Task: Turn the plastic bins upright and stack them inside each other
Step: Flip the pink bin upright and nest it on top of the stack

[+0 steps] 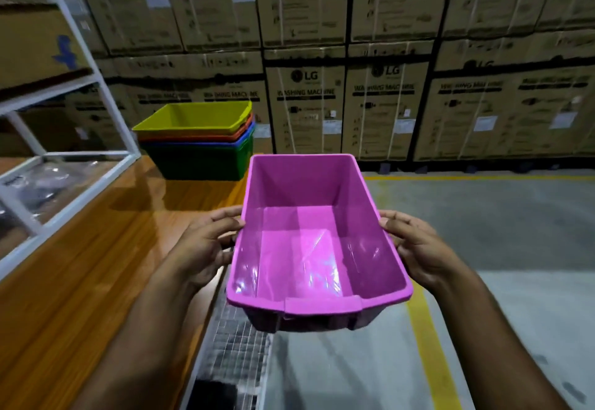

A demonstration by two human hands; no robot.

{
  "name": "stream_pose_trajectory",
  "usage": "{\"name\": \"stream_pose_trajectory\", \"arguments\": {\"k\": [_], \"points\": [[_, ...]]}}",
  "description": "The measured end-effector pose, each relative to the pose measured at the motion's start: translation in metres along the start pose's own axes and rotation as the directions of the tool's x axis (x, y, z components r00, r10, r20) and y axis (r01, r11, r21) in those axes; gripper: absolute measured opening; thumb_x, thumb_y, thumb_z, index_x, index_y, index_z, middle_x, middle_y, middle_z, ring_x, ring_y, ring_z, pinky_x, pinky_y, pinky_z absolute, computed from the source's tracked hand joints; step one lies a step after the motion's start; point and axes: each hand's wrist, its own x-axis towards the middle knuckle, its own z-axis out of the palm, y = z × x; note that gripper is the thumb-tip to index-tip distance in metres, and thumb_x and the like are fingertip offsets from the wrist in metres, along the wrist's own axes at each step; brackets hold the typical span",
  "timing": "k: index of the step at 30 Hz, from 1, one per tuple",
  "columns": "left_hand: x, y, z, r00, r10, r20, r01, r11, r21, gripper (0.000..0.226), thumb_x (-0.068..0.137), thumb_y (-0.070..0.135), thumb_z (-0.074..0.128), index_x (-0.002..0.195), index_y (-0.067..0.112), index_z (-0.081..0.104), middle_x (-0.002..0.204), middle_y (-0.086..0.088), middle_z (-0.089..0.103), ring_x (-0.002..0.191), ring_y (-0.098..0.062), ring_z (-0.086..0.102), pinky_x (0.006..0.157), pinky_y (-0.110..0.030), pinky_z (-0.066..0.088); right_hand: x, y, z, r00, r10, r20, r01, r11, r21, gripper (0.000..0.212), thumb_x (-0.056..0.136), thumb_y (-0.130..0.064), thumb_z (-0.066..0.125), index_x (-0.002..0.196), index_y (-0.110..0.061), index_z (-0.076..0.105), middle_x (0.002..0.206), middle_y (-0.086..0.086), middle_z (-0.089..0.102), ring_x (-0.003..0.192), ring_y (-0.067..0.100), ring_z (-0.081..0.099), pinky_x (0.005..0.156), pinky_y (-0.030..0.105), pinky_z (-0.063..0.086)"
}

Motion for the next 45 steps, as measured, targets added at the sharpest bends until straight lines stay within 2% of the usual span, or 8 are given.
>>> {"name": "stream_pose_trajectory", "arguments": {"k": [10, 15, 21, 27, 33, 38, 42, 45], "points": [[0.197, 0.121, 0.023, 0.982, 0.181, 0.051, -0.177, 0.981, -0.076, 0.088, 0.048, 0.028, 0.093, 0.126, 0.002, 0.062, 0.118, -0.021, 0.063, 0.082, -0.018, 0.066, 0.074, -0.027, 0.057, 0.224, -0.142, -0.002, 0.991, -0.119, 0.054, 0.121, 0.992, -0.025, 0.028, 0.088, -0.013, 0.060, 0.110, 0.003, 0.067, 0.067, 0.009, 0.068, 0.051, 0.017, 0.064, 0.047, 0.025, 0.054], [0.276, 0.164, 0.017, 0.967, 0.245, 0.069, -0.226, 0.950, -0.216, 0.044, 0.086, 0.007, 0.056, 0.128, -0.004, 0.052, 0.069, -0.003, 0.070, 0.046, -0.002, 0.062, 0.045, -0.015, 0.052, 0.334, -0.188, 0.018, 0.974, -0.124, 0.191, 0.135, 0.990, -0.045, 0.042, 0.079, -0.023, 0.068, 0.113, 0.002, 0.065, 0.071, 0.009, 0.069, 0.055, 0.019, 0.066, 0.049, 0.027, 0.055], [0.346, 0.214, -0.017, 0.948, 0.313, -0.064, -0.319, 0.923, -0.215, 0.038, 0.096, 0.002, 0.036, 0.133, 0.002, 0.046, 0.039, 0.000, 0.056, 0.031, 0.002, 0.051, 0.036, -0.010, 0.042, 0.463, -0.212, 0.082, 0.959, -0.087, 0.269, 0.094, 0.995, -0.014, 0.034, 0.083, -0.022, 0.064, 0.109, 0.000, 0.065, 0.067, 0.007, 0.070, 0.052, 0.016, 0.065, 0.050, 0.025, 0.054], [0.376, 0.234, -0.069, 0.914, 0.304, -0.268, -0.367, 0.901, -0.230, 0.030, 0.100, 0.004, 0.028, 0.118, -0.001, 0.053, 0.036, -0.003, 0.054, 0.031, 0.003, 0.051, 0.034, -0.010, 0.041, 0.557, -0.201, 0.155, 0.889, 0.006, 0.458, -0.008, 1.000, 0.003, 0.023, 0.101, -0.010, 0.038, 0.086, -0.004, 0.055, 0.037, -0.003, 0.055, 0.033, 0.002, 0.054, 0.036, 0.015, 0.044], [0.398, 0.227, -0.107, 0.781, 0.302, -0.547, -0.426, 0.898, -0.113, 0.062, 0.099, 0.005, 0.031, 0.053, 0.006, 0.071, 0.031, -0.003, 0.050, 0.027, -0.001, 0.049, 0.030, -0.012, 0.038, 0.644, -0.175, 0.219, 0.744, 0.120, 0.657, -0.130, 0.991, -0.033, 0.022, 0.098, -0.012, 0.043, 0.107, 0.003, 0.055, 0.038, -0.005, 0.052, 0.032, 0.001, 0.048, 0.035, 0.012, 0.040], [0.408, 0.216, -0.122, 0.643, 0.300, -0.704, -0.465, 0.884, -0.047, 0.025, 0.096, 0.007, 0.042, 0.108, 0.000, 0.063, 0.056, -0.001, 0.069, 0.044, -0.001, 0.062, 0.041, -0.013, 0.048, 0.700, -0.161, 0.257, 0.583, 0.196, 0.789, -0.203, 0.975, -0.092, 0.022, 0.100, -0.005, 0.036, 0.115, 0.005, 0.050, 0.037, -0.002, 0.054, 0.031, 0.002, 0.052, 0.034, 0.010, 0.040], [0.410, 0.208, -0.128, 0.527, 0.316, -0.789, -0.428, 0.901, 0.075, 0.088, 0.051, 0.030, 0.089, 0.127, -0.001, 0.060, 0.093, -0.006, 0.076, 0.075, -0.013, 0.072, 0.065, -0.025, 0.059, 0.736, -0.156, 0.278, 0.461, 0.243, 0.853, -0.223, 0.963, -0.154, 0.028, 0.100, -0.002, 0.036, 0.126, 0.006, 0.045, 0.039, -0.001, 0.055, 0.032, 0.002, 0.053, 0.034, 0.010, 0.040], [0.412, 0.200, -0.121, 0.442, 0.293, -0.848, -0.416, 0.904, 0.096, 0.094, 0.041, 0.034, 0.092, 0.126, 0.005, 0.064, 0.102, -0.007, 0.075, 0.083, -0.015, 0.072, 0.072, -0.027, 0.058, 0.758, -0.150, 0.289, 0.370, 0.279, 0.886, -0.208, 0.955, -0.213, 0.034, 0.100, -0.001, 0.036, 0.129, 0.016, 0.043, 0.044, -0.001, 0.060, 0.034, 0.002, 0.055, 0.035, 0.010, 0.041]]}}
